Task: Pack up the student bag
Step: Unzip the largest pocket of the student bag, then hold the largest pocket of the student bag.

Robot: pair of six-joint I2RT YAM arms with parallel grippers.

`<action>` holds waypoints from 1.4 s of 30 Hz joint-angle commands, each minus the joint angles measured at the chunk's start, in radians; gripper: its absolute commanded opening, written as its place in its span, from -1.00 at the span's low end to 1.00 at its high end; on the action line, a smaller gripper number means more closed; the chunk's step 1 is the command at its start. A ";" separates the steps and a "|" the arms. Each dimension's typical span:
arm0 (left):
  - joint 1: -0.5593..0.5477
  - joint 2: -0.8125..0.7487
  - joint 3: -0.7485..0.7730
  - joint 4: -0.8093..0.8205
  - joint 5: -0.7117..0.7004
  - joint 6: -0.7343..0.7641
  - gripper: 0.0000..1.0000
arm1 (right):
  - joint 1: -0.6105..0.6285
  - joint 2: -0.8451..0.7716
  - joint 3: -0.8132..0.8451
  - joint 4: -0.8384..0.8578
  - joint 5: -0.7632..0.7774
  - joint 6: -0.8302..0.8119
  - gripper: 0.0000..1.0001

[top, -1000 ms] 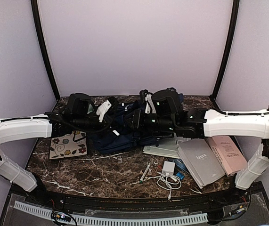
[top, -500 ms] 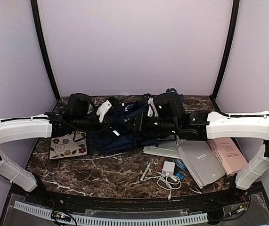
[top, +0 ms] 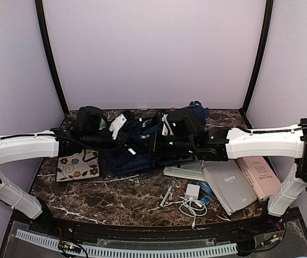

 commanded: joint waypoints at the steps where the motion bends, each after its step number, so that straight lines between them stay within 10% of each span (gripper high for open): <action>1: 0.000 -0.065 0.002 0.086 0.017 -0.025 -1.00 | -0.002 -0.056 -0.011 0.036 0.047 -0.002 -1.00; 22: 0.000 -0.080 -0.013 0.084 -0.051 0.058 -1.00 | -0.306 -0.598 -0.281 -0.271 -0.056 -0.088 -1.00; 28: 0.000 -0.101 -0.042 0.099 0.231 0.136 -1.00 | -0.340 -0.537 -0.178 -0.292 -0.132 -0.153 -1.00; 33: -0.003 -0.164 -0.046 0.112 0.500 0.161 0.37 | -0.325 -0.385 -0.015 -0.297 -0.226 -0.215 -1.00; 42: -0.009 -0.091 0.285 -0.083 0.318 0.032 0.59 | -0.283 -0.212 0.242 -0.401 -0.266 -0.334 -1.00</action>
